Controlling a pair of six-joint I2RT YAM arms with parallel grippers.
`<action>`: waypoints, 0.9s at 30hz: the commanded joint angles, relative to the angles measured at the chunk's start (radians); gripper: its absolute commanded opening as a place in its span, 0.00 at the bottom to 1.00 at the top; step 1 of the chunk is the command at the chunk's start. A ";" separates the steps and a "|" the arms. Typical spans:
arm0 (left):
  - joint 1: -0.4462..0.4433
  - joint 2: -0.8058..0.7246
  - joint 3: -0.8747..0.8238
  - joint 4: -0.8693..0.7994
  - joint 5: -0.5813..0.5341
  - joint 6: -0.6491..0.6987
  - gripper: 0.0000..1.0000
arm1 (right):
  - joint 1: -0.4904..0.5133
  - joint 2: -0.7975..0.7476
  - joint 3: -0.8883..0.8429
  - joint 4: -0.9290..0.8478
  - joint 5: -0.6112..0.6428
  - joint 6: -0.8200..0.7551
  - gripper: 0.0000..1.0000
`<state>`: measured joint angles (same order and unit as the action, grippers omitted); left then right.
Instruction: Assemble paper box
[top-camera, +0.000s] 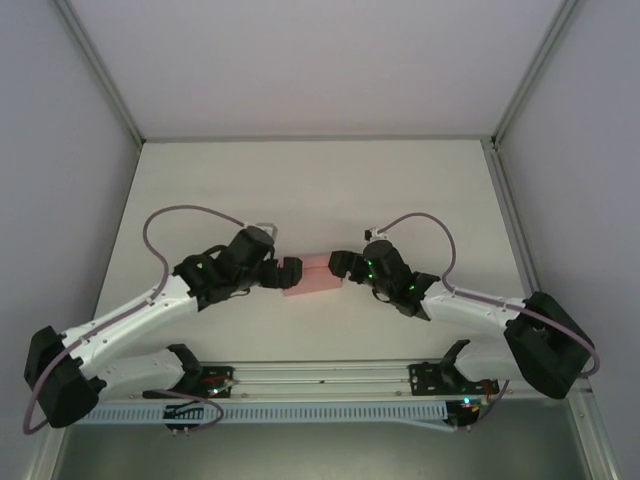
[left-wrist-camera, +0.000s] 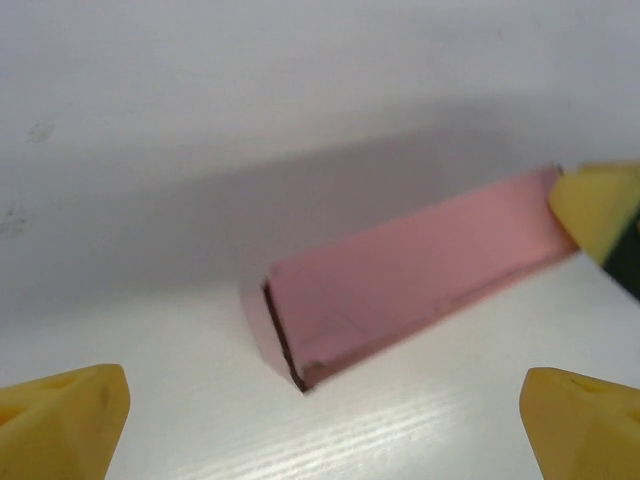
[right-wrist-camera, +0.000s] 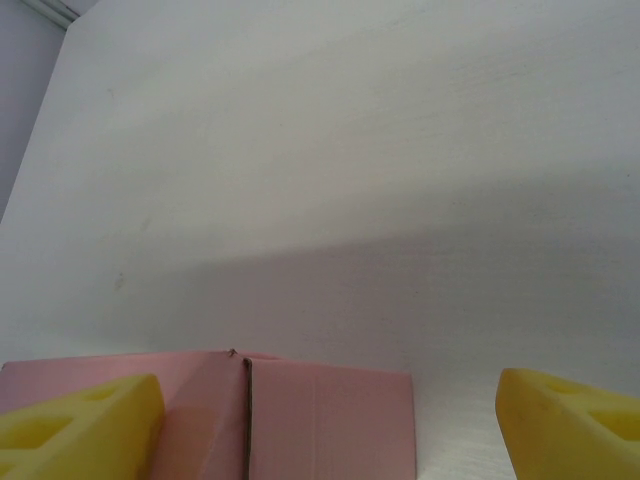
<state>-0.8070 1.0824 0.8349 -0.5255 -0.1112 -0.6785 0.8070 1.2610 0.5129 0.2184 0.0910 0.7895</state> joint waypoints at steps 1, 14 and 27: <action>0.094 0.005 -0.073 0.085 0.158 -0.043 1.00 | -0.003 0.047 -0.053 -0.139 -0.012 -0.015 0.86; 0.203 0.033 -0.309 0.301 0.303 -0.025 0.75 | -0.002 0.078 -0.094 -0.055 -0.014 -0.033 0.86; 0.231 -0.021 -0.510 0.507 0.377 -0.102 0.15 | -0.012 0.201 -0.221 0.354 -0.127 -0.064 0.24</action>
<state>-0.5838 1.0286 0.3889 0.1123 0.3092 -0.7792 0.7982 1.3792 0.3698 0.7067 -0.0227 0.7502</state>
